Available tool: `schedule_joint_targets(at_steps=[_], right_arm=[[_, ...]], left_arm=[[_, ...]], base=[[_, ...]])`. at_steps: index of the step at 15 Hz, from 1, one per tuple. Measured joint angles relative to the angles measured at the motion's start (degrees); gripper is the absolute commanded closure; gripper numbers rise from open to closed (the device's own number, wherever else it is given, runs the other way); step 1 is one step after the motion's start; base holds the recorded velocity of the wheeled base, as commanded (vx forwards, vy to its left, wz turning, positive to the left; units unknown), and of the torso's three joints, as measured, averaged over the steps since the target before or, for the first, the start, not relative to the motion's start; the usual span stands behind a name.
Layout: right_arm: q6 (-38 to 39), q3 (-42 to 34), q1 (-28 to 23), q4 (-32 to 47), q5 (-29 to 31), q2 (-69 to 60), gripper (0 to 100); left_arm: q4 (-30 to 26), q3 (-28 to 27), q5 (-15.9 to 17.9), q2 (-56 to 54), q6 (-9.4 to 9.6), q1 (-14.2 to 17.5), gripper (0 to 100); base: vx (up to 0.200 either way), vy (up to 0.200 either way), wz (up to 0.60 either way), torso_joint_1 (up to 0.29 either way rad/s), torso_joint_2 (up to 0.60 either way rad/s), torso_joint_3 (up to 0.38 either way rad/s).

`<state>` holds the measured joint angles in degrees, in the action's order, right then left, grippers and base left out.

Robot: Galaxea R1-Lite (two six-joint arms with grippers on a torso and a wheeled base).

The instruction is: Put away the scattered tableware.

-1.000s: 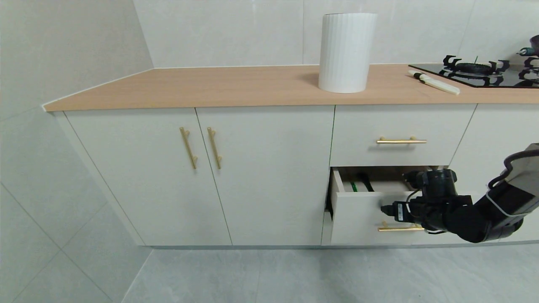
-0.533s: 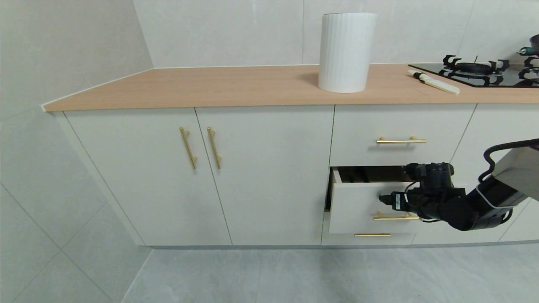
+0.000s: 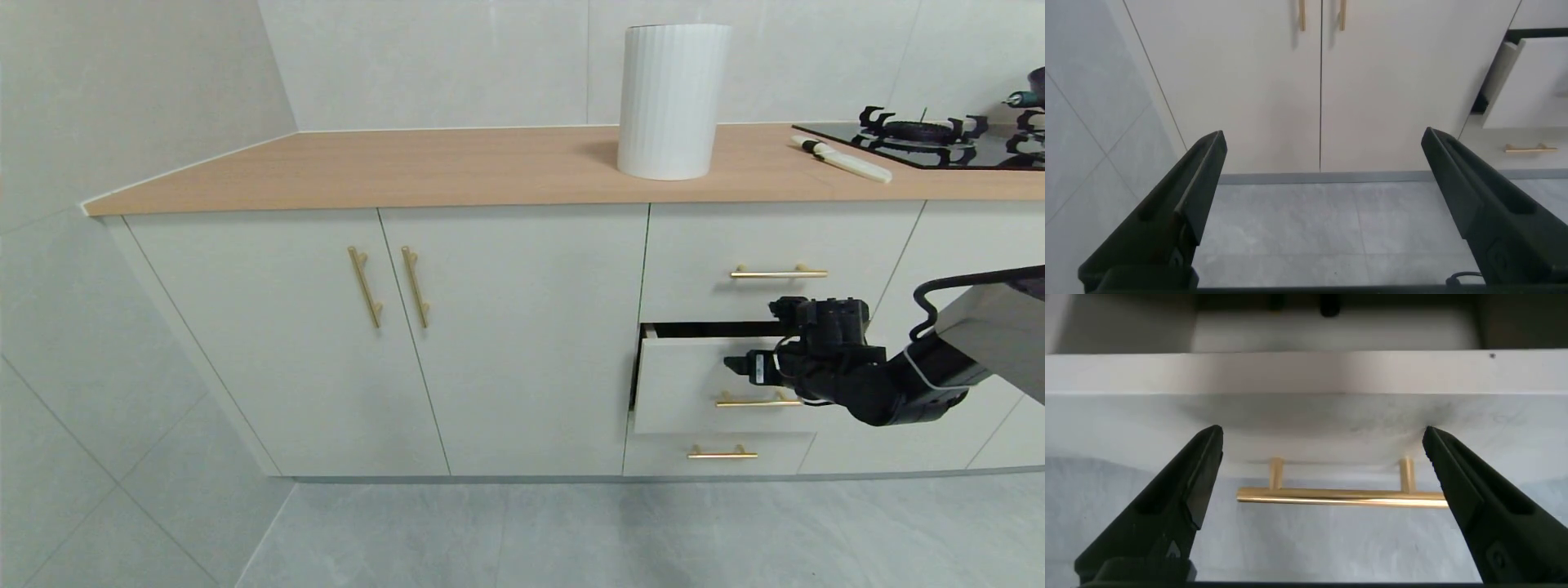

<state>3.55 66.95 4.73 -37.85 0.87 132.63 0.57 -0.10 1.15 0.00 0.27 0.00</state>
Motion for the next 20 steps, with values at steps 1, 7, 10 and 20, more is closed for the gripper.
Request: schedule_joint_targets(at_steps=[1,7,10,20], right_arm=[[0.0,0.55,-0.07,-0.02,-0.22,0.55,0],[0.37,5.4,-0.83,-2.55,-0.4,4.74,0],[0.61,7.41,-0.74,-2.82,-0.02,6.81,0],[6.74,11.61,-0.16,-5.06,2.35,9.12,0]], left_arm=[[0.02,0.0,0.0,0.0,0.0,0.0,0],[0.02,0.0,0.0,0.0,0.0,0.0,0],[0.02,0.0,0.0,0.0,-0.02,0.0,0],[0.02,-0.01,0.0,0.0,0.0,0.0,0]], base=[[0.0,0.0,0.0,0.0,0.0,0.0],[0.0,0.0,0.0,0.0,0.0,0.0],[0.0,0.0,0.0,0.0,0.0,0.0],[0.0,0.0,0.0,0.0,0.0,0.0]])
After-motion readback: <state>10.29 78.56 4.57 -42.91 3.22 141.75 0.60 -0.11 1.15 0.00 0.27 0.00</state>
